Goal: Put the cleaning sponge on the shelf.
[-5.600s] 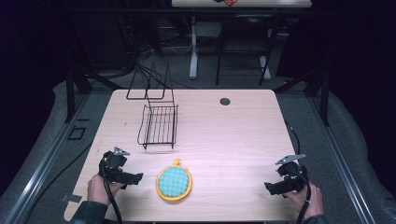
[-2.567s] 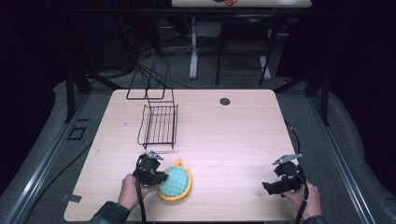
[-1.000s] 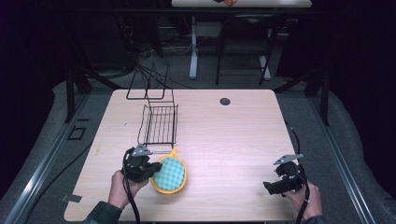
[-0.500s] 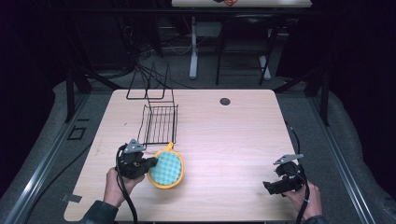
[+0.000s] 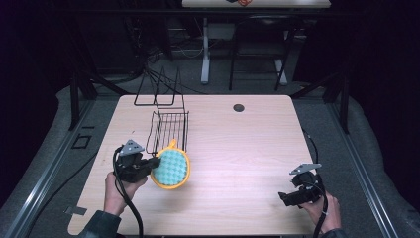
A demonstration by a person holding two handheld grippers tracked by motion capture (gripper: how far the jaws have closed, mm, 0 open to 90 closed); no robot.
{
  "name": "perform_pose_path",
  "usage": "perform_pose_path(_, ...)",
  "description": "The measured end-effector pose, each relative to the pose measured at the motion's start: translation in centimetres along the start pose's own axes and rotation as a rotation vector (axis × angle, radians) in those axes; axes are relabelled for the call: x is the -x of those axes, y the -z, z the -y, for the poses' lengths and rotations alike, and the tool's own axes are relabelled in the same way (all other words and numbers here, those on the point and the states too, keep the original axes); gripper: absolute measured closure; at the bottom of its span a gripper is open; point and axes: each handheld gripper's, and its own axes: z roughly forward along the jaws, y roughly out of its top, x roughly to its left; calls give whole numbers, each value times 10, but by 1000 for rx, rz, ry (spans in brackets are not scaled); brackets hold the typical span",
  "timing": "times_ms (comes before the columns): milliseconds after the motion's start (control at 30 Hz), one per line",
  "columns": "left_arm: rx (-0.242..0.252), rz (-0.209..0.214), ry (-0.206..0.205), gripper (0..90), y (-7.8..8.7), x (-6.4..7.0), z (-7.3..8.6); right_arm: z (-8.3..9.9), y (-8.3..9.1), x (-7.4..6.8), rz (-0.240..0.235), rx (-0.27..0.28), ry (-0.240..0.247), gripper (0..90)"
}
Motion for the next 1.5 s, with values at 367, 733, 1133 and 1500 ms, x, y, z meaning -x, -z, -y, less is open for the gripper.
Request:
perform_pose_path(367, 33, -27, 20, 873, -2, -14, -12, -1, 1, -1, 2, 6, 1, 50)
perform_pose_path(733, 53, -46, 26, 873, -9, -27, -23, -1, 0, -1, 3, 16, 2, 50)
perform_pose_path(1133, 83, -75, 41, 873, -18, -39, -30, -1, 0, -1, -2, 6, 10, 52)
perform_pose_path(1500, 97, -105, 54, 873, -28, -45, -36, -2, 1, -2, -2, 10, 20, 53)
